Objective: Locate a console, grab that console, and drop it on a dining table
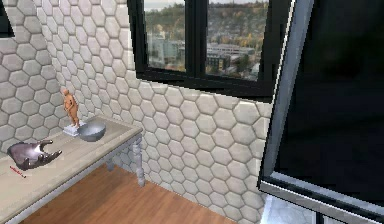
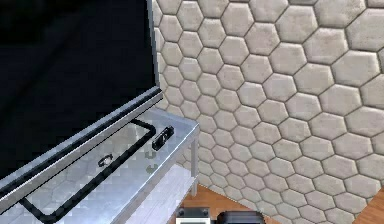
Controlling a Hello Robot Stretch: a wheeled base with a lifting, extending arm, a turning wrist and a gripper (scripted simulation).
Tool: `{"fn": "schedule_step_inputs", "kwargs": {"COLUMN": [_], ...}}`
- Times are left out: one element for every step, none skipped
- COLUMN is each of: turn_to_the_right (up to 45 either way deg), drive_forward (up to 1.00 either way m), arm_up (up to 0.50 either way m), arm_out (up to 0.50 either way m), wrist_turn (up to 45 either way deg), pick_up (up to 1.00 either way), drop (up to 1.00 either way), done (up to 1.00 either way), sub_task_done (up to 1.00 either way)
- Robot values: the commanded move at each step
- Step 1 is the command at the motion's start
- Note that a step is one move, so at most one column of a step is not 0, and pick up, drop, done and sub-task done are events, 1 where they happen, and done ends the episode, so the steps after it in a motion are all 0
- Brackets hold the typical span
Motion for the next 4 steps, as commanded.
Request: {"fn": "schedule_step_inputs", "kwargs": {"turn_to_the_right": [0.0, 0.0, 0.0, 0.0], "drive_forward": [0.00, 0.00, 0.00, 0.00], "arm_up": [0.00, 0.00, 0.00, 0.00], "arm_out": [0.50, 0.00, 0.00, 0.00], "wrist_turn": [0.0, 45.0, 45.0, 42.0], "pick_up": [0.00, 0.00, 0.00, 0.00], "drop": [0.00, 0.00, 0.00, 0.00], "done": [0.00, 0.00, 0.00, 0.00], "sub_task_done": [0.00, 0.00, 0.00, 0.00]}}
